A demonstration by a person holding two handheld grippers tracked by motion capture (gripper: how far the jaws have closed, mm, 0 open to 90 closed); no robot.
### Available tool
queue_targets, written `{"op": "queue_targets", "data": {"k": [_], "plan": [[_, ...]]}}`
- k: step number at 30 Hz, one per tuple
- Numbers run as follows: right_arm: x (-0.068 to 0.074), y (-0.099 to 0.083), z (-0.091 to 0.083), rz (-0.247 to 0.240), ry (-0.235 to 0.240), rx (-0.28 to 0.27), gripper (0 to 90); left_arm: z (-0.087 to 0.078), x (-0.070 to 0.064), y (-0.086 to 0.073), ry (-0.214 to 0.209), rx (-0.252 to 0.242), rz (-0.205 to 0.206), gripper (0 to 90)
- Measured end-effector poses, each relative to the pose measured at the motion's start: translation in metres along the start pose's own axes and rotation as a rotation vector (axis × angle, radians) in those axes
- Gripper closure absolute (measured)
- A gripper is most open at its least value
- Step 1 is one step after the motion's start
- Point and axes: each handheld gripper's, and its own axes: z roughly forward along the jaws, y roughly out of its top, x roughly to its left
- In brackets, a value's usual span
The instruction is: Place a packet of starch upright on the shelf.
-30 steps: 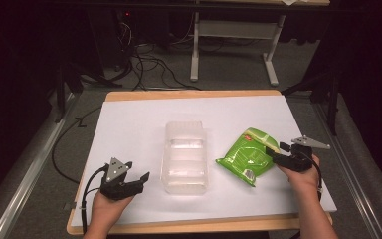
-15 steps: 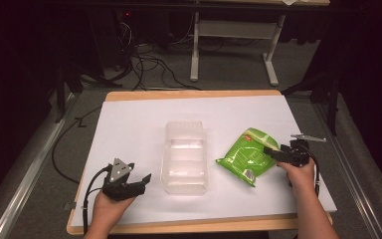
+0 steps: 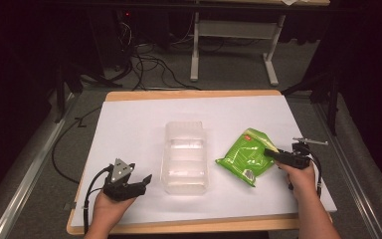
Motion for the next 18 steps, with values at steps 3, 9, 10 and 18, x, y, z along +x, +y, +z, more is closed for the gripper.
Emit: {"op": "queue_targets", "data": {"k": [3, 9, 10, 18], "plan": [[0.0, -0.001, -0.001, 0.005, -0.001, 0.001, 64.0, 0.0, 0.0, 0.0, 0.001, 0.003, 0.005, 28.7], [0.005, 0.0, -0.005, -0.036, -0.029, -0.013, 79.7, 0.0, -0.001, 0.0, 0.002, 0.01, 0.014, 28.7], [0.007, 0.0, -0.006, -0.039, -0.031, -0.014, 81.1, 0.0, -0.001, 0.0, 0.002, 0.009, 0.014, 28.7], [0.029, 0.003, -0.018, -0.136, -0.041, -0.088, 84.8, 0.0, -0.001, 0.0, 0.004, 0.005, 0.014, 28.7]]}}
